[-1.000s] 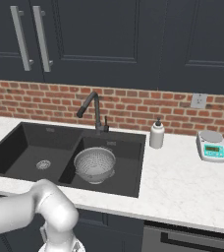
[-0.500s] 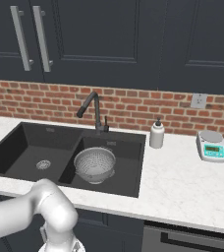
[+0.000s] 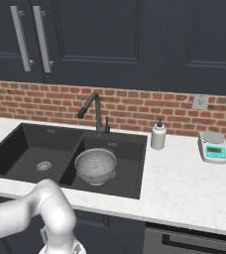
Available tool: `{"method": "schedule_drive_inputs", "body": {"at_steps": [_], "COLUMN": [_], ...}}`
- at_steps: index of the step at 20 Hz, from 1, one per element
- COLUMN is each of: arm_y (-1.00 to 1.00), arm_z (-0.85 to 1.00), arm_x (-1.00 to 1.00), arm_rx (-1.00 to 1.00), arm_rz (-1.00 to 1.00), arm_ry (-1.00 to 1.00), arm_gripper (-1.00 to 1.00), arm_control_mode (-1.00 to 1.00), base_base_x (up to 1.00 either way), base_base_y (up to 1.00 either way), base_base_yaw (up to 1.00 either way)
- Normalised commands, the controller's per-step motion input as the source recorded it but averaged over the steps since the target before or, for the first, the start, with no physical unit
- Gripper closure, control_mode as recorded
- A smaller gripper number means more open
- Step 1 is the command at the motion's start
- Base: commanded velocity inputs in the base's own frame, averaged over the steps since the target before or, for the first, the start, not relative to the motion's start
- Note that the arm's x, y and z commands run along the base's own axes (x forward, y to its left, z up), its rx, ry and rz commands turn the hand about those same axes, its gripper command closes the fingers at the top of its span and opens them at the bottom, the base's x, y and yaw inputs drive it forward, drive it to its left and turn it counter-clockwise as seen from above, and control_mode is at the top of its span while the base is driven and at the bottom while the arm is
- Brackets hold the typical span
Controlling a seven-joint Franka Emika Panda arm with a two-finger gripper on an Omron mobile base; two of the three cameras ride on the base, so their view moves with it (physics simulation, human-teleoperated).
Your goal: Put the colander in the sink, put the banana, orange in the colander, and turn on the sink faucet and pour water over the colander.
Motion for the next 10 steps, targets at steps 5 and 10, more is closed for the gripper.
{"method": "schedule_drive_inputs", "body": {"at_steps": [5,10], "arm_y": [0.30,0.39], "arm_z": [-0.01,-0.12], "arm_x": [0.34,0.26], "arm_rx": [0.00,0.00], "arm_rz": [0.00,0.00], "arm_ry": [0.00,0.00], "arm_gripper": [-1.00,-1.00], "arm_control_mode": [-1.00,-1.00], "base_base_x": [0.00,0.00], "base_base_y": [0.00,0.00], "base_base_yaw": [0.00,0.00]}}
